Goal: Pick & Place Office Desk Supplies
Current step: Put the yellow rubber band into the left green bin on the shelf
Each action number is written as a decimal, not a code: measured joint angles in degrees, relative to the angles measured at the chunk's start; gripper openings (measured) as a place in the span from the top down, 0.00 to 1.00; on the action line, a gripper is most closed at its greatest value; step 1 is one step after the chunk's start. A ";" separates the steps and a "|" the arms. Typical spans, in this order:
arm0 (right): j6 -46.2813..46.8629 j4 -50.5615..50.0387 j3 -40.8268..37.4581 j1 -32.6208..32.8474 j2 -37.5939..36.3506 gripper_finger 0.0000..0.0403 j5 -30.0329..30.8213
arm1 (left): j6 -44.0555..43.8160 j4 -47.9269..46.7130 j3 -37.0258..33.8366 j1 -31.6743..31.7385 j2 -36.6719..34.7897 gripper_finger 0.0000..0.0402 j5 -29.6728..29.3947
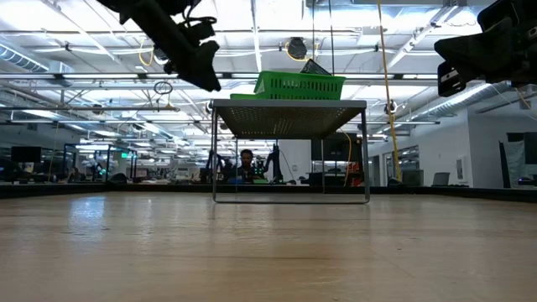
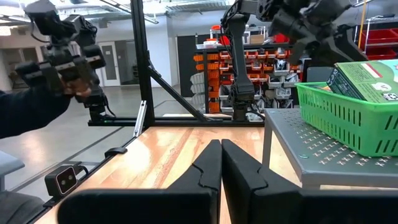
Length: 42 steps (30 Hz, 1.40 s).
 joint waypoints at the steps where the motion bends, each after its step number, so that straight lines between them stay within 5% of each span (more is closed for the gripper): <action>1: 0.00 0.00 0.00 0.01 0.00 1.00 0.01 | 0.52 0.07 0.02 0.26 0.30 0.56 0.00; 10: 0.00 0.00 0.00 0.00 0.02 1.00 0.01 | 3.36 5.78 -4.74 4.55 1.81 0.63 3.68; 20: 0.00 0.00 0.00 0.00 0.02 1.00 0.01 | 6.95 20.37 -12.14 7.06 2.80 0.57 10.92; 30: 0.00 0.00 0.00 0.02 0.02 1.00 0.01 | 7.49 24.12 -12.55 7.21 8.88 0.53 12.00; 42: 0.00 -0.01 0.00 0.01 0.02 1.00 0.00 | 7.33 24.06 -12.52 7.14 7.46 0.57 12.04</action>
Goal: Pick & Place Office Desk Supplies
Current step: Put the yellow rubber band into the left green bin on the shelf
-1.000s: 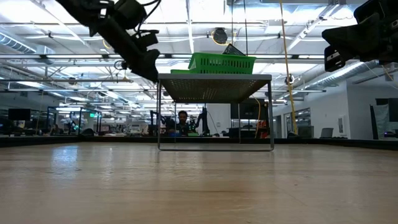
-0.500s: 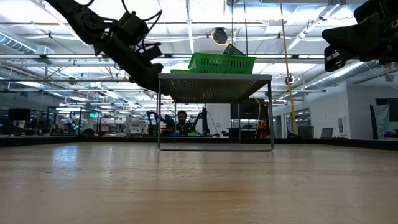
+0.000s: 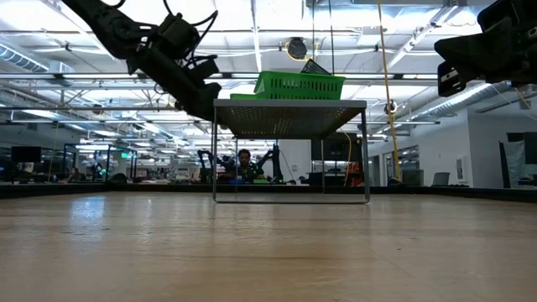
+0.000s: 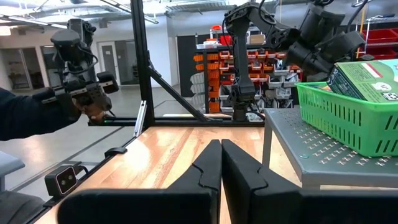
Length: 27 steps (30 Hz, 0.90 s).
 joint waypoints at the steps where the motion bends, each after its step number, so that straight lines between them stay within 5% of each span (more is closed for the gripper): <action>1: 0.00 -0.01 0.00 0.00 -0.01 1.00 0.01 | 0.00 -0.01 0.00 0.00 -0.13 0.58 0.02; 10: 0.00 0.01 0.00 0.01 0.00 1.00 -0.01 | 0.00 0.02 0.02 0.00 -0.51 0.67 1.52; 19: 0.00 -0.01 0.00 0.01 0.00 1.00 0.01 | -0.15 0.02 0.06 0.00 -0.51 0.97 1.62; 27: 0.00 -0.01 0.00 -0.01 0.00 1.00 0.01 | -1.39 -0.55 0.22 -0.82 -3.86 0.98 1.41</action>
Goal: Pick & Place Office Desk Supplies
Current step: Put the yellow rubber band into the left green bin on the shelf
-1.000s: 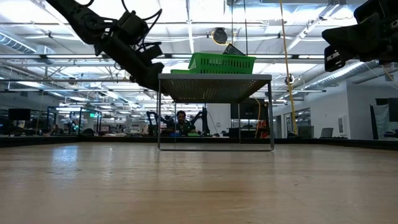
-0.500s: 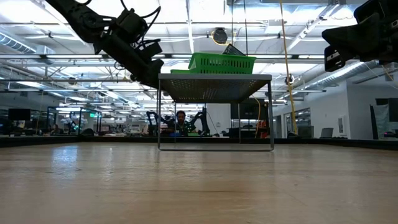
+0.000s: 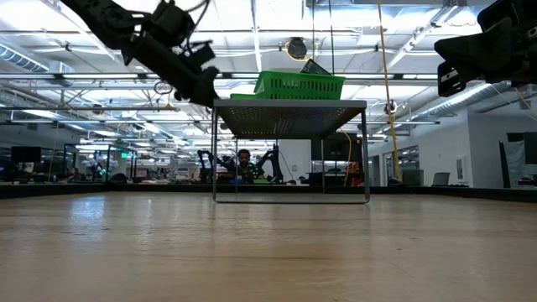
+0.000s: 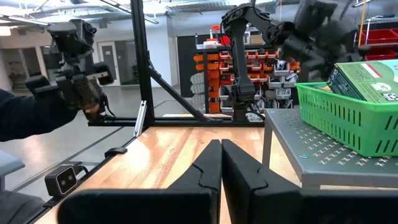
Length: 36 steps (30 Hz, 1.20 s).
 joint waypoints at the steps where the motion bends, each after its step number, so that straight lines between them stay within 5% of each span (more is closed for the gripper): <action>1: 0.00 0.02 0.00 0.02 -0.02 1.00 0.00 | -0.05 0.29 0.00 -0.29 -0.82 0.99 -0.01; 14: -0.01 0.02 0.00 0.02 0.00 1.00 0.00 | -1.91 8.30 0.02 -3.59 -7.16 0.97 0.55; 36: 0.00 0.00 0.00 0.00 -0.02 1.00 0.00 | -4.71 23.20 4.47 -2.94 5.67 0.98 2.06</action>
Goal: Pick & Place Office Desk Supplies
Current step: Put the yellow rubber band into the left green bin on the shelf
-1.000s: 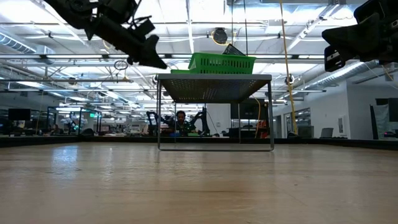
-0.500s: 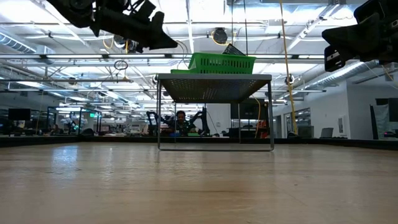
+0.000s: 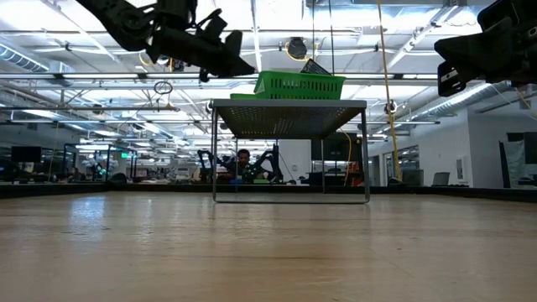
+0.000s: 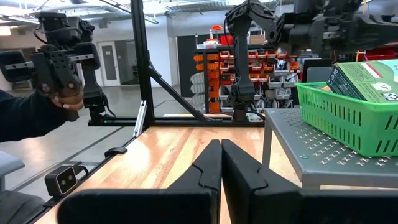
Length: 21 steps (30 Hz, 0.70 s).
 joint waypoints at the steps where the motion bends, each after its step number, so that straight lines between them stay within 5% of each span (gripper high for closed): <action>1: 0.00 0.02 0.00 0.02 0.00 1.00 0.00 | 0.00 -0.04 0.65 0.20 0.75 0.99 0.00; 6: 0.00 0.01 0.00 0.00 0.01 1.00 0.00 | -1.32 -0.12 2.70 0.55 2.93 0.93 -1.08; 21: 0.00 0.00 0.00 0.01 0.00 1.00 0.00 | -6.25 -4.98 2.78 0.62 2.92 0.45 -2.10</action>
